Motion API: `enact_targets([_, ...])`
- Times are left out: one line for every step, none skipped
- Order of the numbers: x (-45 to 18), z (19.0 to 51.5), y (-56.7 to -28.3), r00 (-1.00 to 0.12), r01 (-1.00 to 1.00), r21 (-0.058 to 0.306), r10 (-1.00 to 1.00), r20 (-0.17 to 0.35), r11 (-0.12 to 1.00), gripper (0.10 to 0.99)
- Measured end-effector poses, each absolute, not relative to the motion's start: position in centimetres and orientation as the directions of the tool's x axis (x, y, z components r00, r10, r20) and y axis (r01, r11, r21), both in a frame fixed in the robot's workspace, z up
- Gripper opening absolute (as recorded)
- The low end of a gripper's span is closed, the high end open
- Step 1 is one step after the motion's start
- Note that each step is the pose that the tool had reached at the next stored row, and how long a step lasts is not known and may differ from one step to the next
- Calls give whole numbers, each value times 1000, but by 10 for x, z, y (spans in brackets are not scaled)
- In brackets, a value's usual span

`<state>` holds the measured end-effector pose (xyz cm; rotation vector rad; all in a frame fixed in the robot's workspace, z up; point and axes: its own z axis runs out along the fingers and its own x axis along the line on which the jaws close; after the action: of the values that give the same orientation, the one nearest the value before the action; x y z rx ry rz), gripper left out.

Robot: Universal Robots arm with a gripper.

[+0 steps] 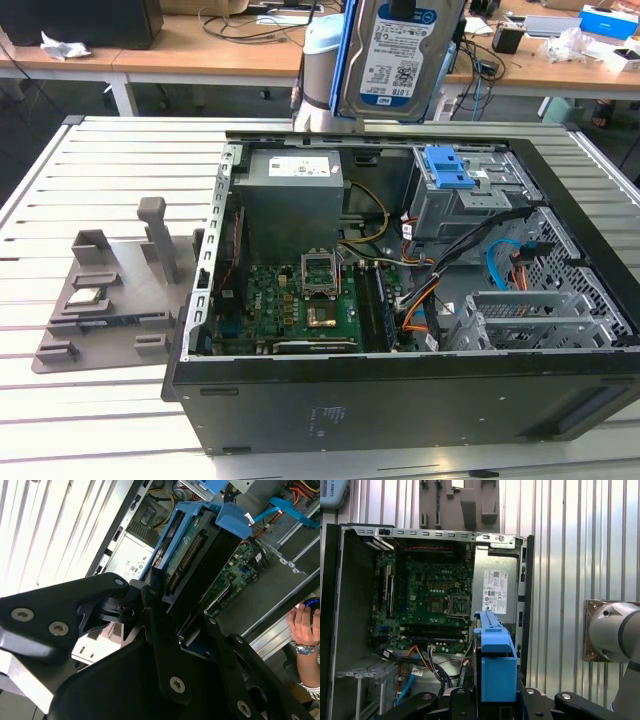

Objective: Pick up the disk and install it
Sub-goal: 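Pick up the disk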

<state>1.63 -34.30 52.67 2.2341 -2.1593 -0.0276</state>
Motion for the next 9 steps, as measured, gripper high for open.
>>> enact_targets([16,527,-345,34,-999,37,-999,11,-34,365])
enact_targets([16,527,-347,34,-999,37,-999,11,-34,365])
enact_targets([16,527,-348,34,-999,37,-999,11,-34,365])
enact_targets([16,527,-350,34,-999,37,-999,11,-34,365])
enact_targets([16,527,-352,34,-999,37,-999,11,-34,365])
enact_targets([16,527,-354,34,-999,37,-999,11,-34,365])
enact_targets([16,527,-358,34,-999,37,-999,11,-34,365])
enact_targets([16,526,-360,34,-999,37,-999,11,-34,365])
enact_targets([16,526,-361,34,-999,37,-999,11,-34,365])
